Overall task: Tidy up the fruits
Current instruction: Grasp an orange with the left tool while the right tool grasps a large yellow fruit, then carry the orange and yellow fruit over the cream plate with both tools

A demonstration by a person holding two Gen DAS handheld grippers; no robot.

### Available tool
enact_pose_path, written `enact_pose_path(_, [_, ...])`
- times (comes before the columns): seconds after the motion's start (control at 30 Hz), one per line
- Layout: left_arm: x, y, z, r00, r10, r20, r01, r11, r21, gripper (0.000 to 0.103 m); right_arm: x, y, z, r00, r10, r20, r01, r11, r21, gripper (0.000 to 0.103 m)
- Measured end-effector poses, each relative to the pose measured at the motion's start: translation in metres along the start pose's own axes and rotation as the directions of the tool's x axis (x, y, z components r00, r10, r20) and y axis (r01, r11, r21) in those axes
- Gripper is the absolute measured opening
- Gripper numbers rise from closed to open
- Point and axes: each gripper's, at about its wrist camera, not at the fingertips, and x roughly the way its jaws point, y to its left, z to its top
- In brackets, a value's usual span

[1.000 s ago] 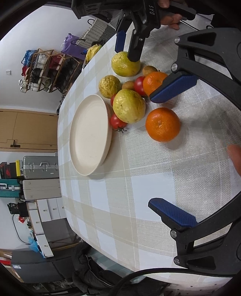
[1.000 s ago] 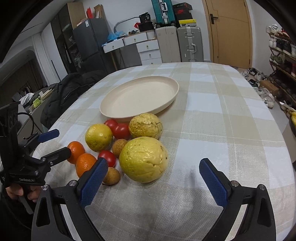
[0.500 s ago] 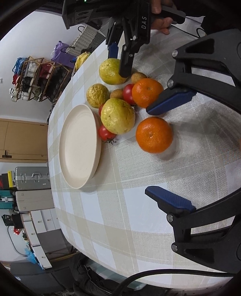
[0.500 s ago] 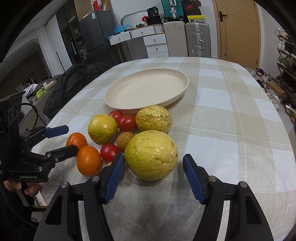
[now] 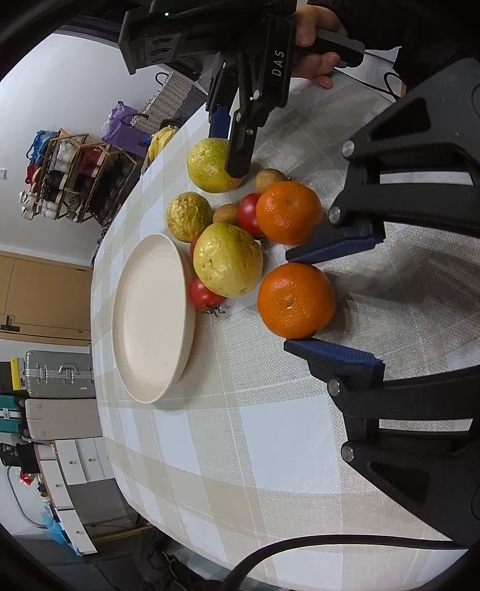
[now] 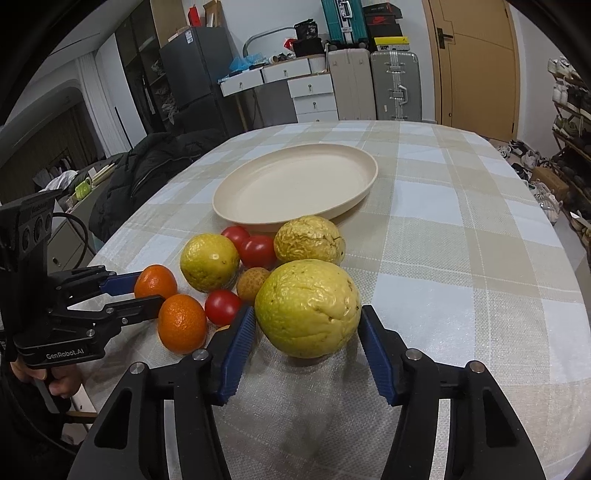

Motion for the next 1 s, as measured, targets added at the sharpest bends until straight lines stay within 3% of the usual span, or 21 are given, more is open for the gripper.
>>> enact_pose_path(0.37, [-0.023,0.007,0.01,0.994,0.026,0.109,-0.022,0.999,-0.037,0.038,-0.013,0.001,-0.001,0.997,0.027,0.077,-0.027,1.0,-0.005,0.058])
enact_pose_path(1.0, [-0.022,0.014,0.029,0.982,0.081,0.169,-0.074,0.996,-0.05,0.038,-0.028,0.006,0.014,0.989,0.046,0.144,-0.045,0.999,-0.004,0.058])
